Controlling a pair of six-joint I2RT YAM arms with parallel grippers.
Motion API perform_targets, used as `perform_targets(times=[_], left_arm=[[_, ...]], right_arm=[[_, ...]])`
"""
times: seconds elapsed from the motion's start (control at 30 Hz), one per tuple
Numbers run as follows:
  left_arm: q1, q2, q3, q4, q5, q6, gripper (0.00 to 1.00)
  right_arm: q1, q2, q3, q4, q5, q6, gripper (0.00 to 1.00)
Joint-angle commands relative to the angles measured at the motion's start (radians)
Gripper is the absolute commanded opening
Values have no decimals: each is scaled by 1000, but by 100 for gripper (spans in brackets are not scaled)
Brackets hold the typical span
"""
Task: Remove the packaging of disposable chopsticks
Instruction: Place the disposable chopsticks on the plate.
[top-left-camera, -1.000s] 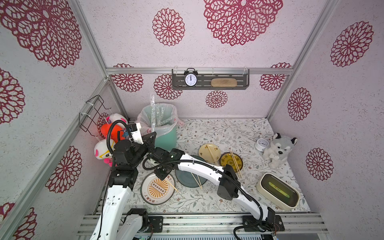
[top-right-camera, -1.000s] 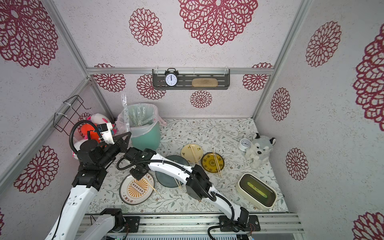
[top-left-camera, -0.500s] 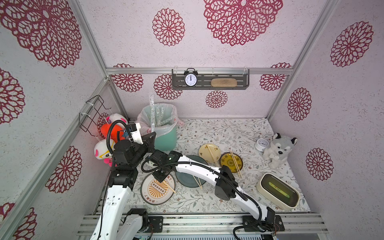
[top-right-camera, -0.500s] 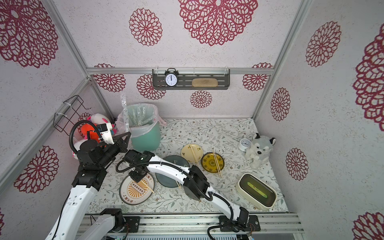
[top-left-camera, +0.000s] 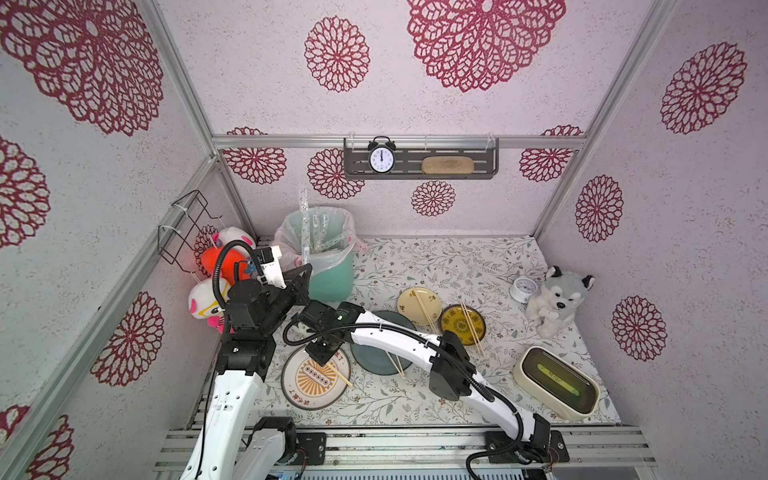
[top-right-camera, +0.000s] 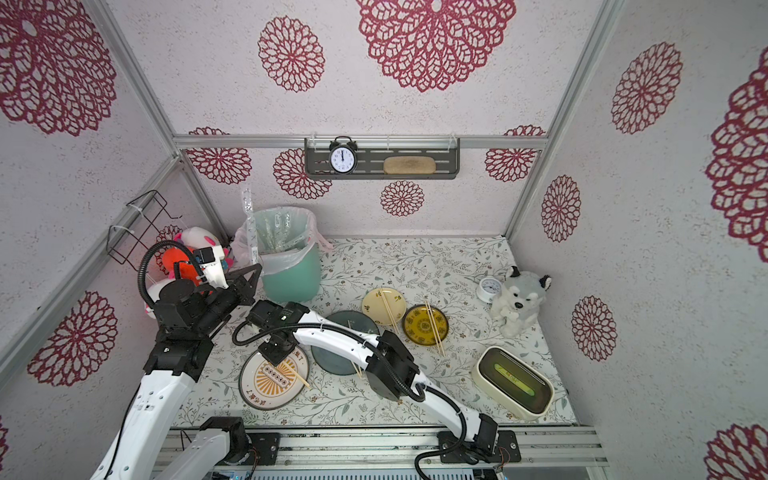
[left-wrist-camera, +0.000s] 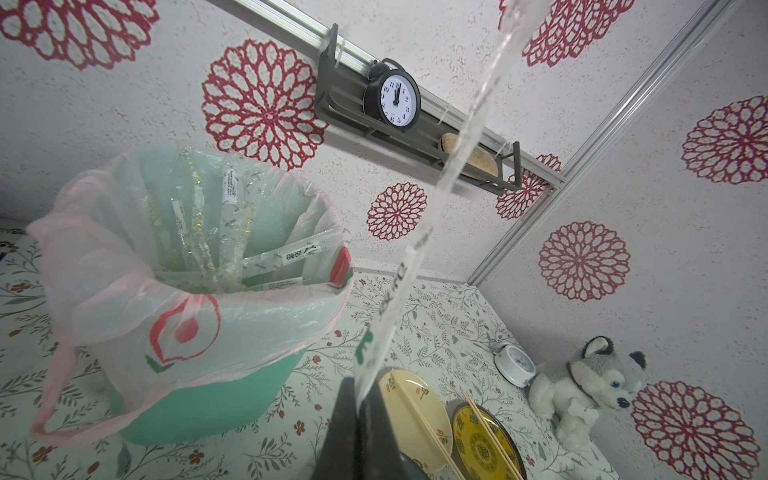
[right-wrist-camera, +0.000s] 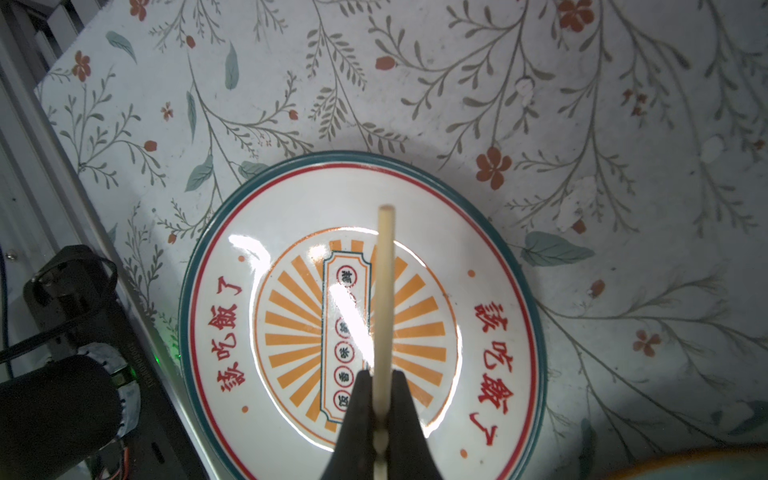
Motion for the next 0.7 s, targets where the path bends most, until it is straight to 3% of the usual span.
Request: perform_targets(times=[0.0,0.37,0.53,0.67], left_arm=[[11,6,4,3,7,0,0],[15,-12,0,0,6,3,0],[17,-12,-1,1,7,3,0],[19,-15,1,2,11,4,0]], right_arm=[[-8,23,31,12,-21,-2,4],[-21,62,31,17,-53,4,4],[-25,66,31,15,-62,10,9],[-29,63,31,18,-65,11,26]])
